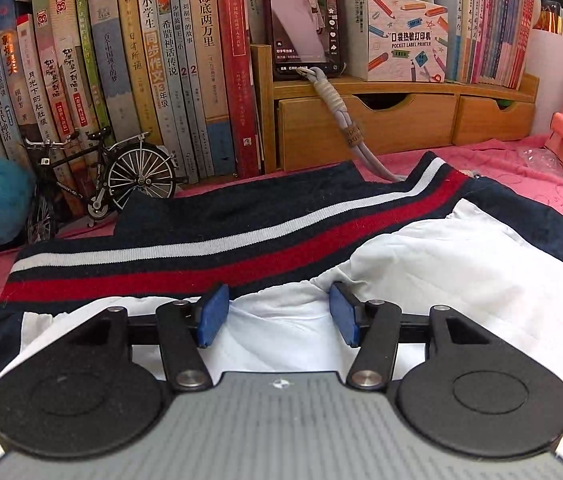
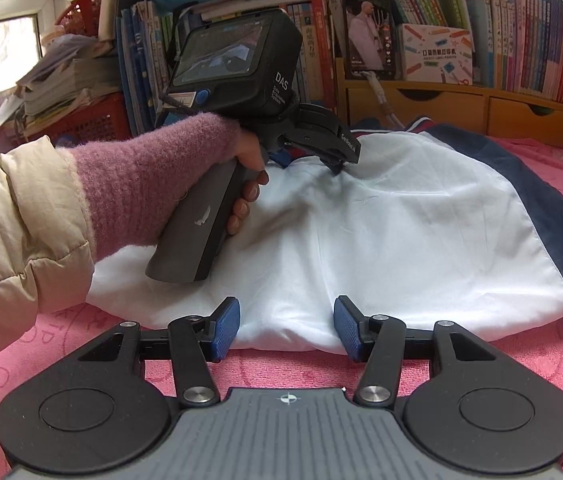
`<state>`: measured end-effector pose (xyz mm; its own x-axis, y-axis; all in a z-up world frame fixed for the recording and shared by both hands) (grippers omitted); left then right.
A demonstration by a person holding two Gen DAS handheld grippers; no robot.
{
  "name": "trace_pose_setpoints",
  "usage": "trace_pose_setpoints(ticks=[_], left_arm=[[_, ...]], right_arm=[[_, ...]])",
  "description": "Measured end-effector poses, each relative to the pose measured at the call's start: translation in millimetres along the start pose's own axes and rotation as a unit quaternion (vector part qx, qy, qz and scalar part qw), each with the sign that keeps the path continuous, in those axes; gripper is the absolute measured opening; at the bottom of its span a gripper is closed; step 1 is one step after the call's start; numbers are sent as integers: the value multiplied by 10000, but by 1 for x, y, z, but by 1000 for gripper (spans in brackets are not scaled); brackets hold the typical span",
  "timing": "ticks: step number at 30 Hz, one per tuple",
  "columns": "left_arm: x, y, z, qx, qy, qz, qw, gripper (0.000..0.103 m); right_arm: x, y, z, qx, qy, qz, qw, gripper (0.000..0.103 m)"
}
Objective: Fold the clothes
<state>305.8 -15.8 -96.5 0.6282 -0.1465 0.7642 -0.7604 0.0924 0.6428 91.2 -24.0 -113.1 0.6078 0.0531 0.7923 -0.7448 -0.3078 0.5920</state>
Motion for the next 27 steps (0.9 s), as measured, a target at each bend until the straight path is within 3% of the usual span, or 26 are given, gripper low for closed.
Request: trace_pose_setpoints(ticks=[5, 8, 13, 15, 18, 22, 27], left_arm=[[3, 59, -1, -442, -22, 297, 9986, 47], [-5, 101, 0, -729, -156, 417, 9963, 45], [-38, 147, 17, -1054, -557, 246, 9926, 43], [-50, 153, 24, -1100, -639, 116, 9918, 35], [-71, 149, 32, -1227, -730, -225, 9895, 30], [-91, 121, 32, -1012, -697, -796, 9892, 29], [-81, 99, 19, -885, -60, -858, 9924, 31]], right_arm=[[1, 1, 1, 29, -37, 22, 10000, 52], [3, 10, -3, -45, -36, 221, 9997, 35], [7, 28, -11, -193, -25, 595, 9980, 21], [5, 27, -18, -211, 99, 557, 9982, 10], [0, 19, -17, -300, -12, 396, 9988, 10], [-2, 15, -15, -249, -100, 287, 9992, 11], [-3, 11, -13, -153, -209, 219, 9994, 12]])
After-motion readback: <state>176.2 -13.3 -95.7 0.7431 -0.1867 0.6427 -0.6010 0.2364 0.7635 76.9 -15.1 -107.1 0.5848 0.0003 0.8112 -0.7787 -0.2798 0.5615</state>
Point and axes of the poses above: each gripper's, at about its wrist camera, not at the fingertips, and y roughly against the way its jaws point, z to its right, x to its top, the point moved 9 cm from there along -y, roughly the way its jaws point, and after that the axes turned 1 degree about x, right-handed, at the moved point
